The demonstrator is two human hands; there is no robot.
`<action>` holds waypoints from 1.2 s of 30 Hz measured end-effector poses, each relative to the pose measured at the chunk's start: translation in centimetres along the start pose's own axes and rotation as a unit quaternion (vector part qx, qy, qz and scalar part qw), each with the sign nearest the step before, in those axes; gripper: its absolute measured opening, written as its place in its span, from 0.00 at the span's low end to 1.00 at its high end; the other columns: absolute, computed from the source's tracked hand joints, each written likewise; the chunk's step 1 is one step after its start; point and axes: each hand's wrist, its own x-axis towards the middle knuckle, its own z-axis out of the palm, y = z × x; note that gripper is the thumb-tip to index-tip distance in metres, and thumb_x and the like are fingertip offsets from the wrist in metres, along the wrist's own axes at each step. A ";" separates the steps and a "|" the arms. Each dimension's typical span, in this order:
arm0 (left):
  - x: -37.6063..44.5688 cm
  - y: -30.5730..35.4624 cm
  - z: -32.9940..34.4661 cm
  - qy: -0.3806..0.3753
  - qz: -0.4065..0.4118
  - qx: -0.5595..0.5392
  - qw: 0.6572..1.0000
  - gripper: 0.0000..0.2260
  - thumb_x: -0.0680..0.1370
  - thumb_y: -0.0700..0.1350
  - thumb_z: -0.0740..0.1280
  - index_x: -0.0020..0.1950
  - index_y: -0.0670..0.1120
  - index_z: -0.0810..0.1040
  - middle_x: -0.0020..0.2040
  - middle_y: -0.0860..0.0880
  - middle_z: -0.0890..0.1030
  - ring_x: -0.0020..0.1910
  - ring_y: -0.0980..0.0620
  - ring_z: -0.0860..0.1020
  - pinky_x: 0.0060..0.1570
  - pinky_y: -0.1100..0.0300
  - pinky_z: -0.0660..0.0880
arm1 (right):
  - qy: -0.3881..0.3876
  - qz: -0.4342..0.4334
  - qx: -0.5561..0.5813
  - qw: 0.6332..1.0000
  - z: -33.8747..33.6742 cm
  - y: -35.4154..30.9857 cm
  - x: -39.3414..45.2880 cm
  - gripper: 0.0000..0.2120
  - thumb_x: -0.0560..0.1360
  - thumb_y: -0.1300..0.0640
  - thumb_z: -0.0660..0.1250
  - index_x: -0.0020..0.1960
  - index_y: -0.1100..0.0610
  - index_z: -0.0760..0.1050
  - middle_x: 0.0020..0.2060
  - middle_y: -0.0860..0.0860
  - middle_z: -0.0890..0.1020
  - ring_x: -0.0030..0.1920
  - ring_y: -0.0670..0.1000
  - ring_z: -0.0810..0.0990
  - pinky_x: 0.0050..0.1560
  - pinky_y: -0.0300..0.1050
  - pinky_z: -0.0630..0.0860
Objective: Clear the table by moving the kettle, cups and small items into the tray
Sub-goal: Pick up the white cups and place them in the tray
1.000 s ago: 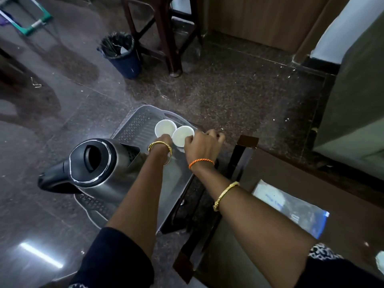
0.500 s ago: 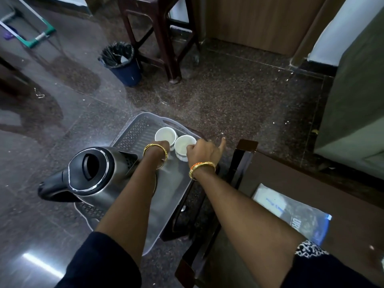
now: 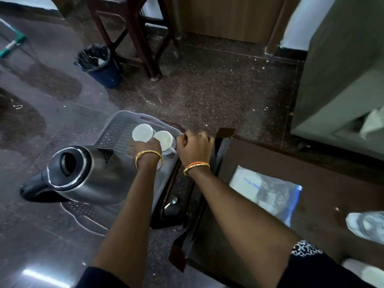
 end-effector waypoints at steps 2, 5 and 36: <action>-5.1 0.3 0.5 0.065 0.075 -0.071 0.992 0.18 0.76 0.45 0.61 0.62 0.37 0.67 0.61 0.35 0.75 0.60 0.38 0.74 0.56 0.54 0.68 | 0.038 0.020 0.040 0.998 -2.3 1.8 -0.7 0.12 0.74 0.55 0.62 0.36 0.60 0.76 0.33 0.58 0.82 0.44 0.60 0.76 0.48 0.51 0.64; -12.6 -0.5 3.1 0.050 0.137 -0.120 0.982 0.10 0.78 0.45 0.59 0.53 0.40 0.73 0.51 0.37 0.81 0.51 0.39 0.78 0.44 0.57 0.65 | 0.090 0.059 0.061 0.992 -6.1 5.5 -2.6 0.13 0.72 0.57 0.64 0.30 0.60 0.73 0.26 0.58 0.79 0.36 0.59 0.76 0.42 0.49 0.63; -47.8 -15.4 26.1 -0.421 0.071 0.158 0.890 0.16 0.73 0.43 0.63 0.60 0.47 0.75 0.52 0.37 0.82 0.50 0.32 0.80 0.51 0.41 0.78 | -0.050 0.516 0.053 0.853 -28.4 40.4 -26.1 0.14 0.73 0.56 0.65 0.47 0.68 0.78 0.45 0.66 0.82 0.49 0.63 0.79 0.45 0.48 0.71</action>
